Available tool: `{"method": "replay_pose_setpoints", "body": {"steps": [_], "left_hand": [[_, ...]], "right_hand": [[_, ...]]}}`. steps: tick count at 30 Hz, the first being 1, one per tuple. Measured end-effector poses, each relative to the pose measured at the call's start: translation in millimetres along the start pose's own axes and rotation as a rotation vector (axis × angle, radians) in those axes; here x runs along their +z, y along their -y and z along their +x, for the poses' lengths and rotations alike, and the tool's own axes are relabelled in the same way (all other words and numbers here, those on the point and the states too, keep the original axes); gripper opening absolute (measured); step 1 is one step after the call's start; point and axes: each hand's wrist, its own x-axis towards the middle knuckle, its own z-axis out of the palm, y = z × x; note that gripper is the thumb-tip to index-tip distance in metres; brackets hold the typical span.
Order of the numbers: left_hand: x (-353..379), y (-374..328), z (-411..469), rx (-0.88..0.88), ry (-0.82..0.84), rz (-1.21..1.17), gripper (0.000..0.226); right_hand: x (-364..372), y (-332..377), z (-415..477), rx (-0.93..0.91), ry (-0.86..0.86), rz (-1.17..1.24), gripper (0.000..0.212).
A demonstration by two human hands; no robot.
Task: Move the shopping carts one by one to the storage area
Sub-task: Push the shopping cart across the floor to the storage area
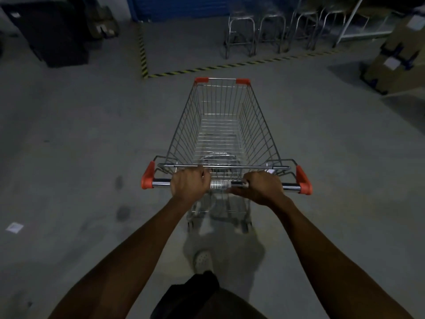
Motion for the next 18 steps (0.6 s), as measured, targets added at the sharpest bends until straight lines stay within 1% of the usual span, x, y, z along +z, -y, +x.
{"method": "replay_pose_setpoints", "body": {"steps": [1, 4, 6, 8, 12, 16, 18], "left_hand": [[7, 3, 25, -0.004, 0.034, 0.005, 0.040], [24, 12, 97, -0.009, 0.132, 0.014, 0.037], [36, 20, 142, -0.014, 0.155, 0.017, 0.036], [48, 30, 183, -0.010, 0.139, 0.008, 0.038], [77, 48, 268, -0.001, 0.057, 0.017, 0.046], [109, 56, 365, 0.010, -0.015, 0.002, 0.042], [125, 58, 415, -0.016, -0.007, -0.013, 0.041]], "right_hand": [[-5, -4, 25, 0.003, 0.016, 0.010, 0.091], [-22, -16, 97, 0.018, 0.069, 0.006, 0.070], [-29, -23, 140, -0.003, 0.043, -0.015, 0.065], [-33, -30, 182, -0.017, 0.022, -0.037, 0.065], [-41, -45, 267, 0.024, -0.004, -0.036, 0.063], [-49, -73, 365, 0.043, -0.017, -0.079, 0.069], [-56, -89, 416, 0.036, -0.037, -0.097, 0.074]]}}
